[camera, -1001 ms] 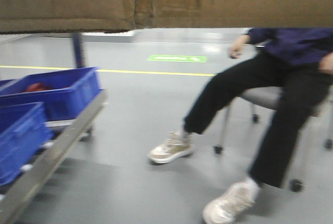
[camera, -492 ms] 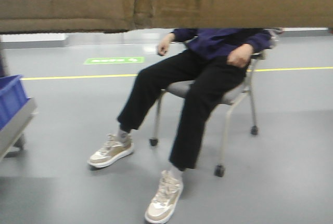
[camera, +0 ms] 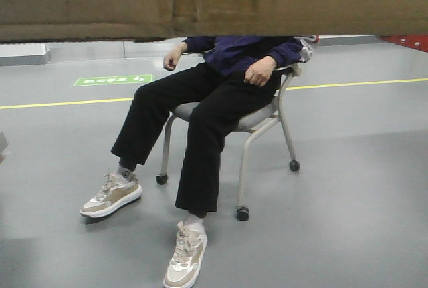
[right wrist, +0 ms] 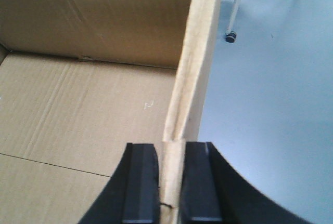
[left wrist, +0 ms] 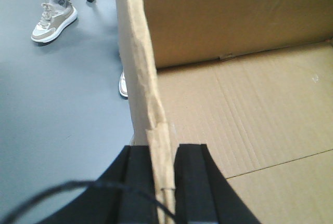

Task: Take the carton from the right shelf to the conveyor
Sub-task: 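Hold the carton with both grippers while the base turns away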

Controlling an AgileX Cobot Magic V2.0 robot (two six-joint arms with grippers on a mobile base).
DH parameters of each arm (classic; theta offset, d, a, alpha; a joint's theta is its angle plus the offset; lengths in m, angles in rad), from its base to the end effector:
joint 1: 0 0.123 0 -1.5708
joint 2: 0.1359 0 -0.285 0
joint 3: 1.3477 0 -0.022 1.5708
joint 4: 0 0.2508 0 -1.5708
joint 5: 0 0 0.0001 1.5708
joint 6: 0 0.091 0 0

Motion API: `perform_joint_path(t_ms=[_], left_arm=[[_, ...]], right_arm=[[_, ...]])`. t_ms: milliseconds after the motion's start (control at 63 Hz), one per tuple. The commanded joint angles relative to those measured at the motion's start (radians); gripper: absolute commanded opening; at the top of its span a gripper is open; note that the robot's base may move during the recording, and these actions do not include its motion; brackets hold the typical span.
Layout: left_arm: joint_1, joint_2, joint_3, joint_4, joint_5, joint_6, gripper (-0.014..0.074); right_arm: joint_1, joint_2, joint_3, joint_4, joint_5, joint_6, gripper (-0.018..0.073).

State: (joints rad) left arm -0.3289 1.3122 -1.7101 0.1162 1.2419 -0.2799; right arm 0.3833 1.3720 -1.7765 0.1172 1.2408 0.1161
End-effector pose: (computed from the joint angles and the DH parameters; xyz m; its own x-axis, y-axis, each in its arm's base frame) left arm 0.2328 -0.0689 0.4802 -0.6883 -0.0170 -0.7252 0.0827 0.9914 -0.1018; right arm 0.2365 0.1062 0.4837 -0.6913 -0.1141 -0.7135 -0.3449 0.9198 0.1870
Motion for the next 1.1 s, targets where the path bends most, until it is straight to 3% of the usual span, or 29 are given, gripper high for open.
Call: perform_joint_path(t_ms=[0,1080], left_arm=[[0.002,-0.016,-0.004,0.028,-0.021,0.007,-0.0016],[0.002,-0.016,-0.004,0.028,-0.021,0.007,-0.0016]], right_arm=[[-0.010,-0.008,-0.002,-0.043,-0.020,-0.020,-0.0070],[-0.010,-0.008,-0.002,-0.043,-0.020,-0.020,-0.0070]])
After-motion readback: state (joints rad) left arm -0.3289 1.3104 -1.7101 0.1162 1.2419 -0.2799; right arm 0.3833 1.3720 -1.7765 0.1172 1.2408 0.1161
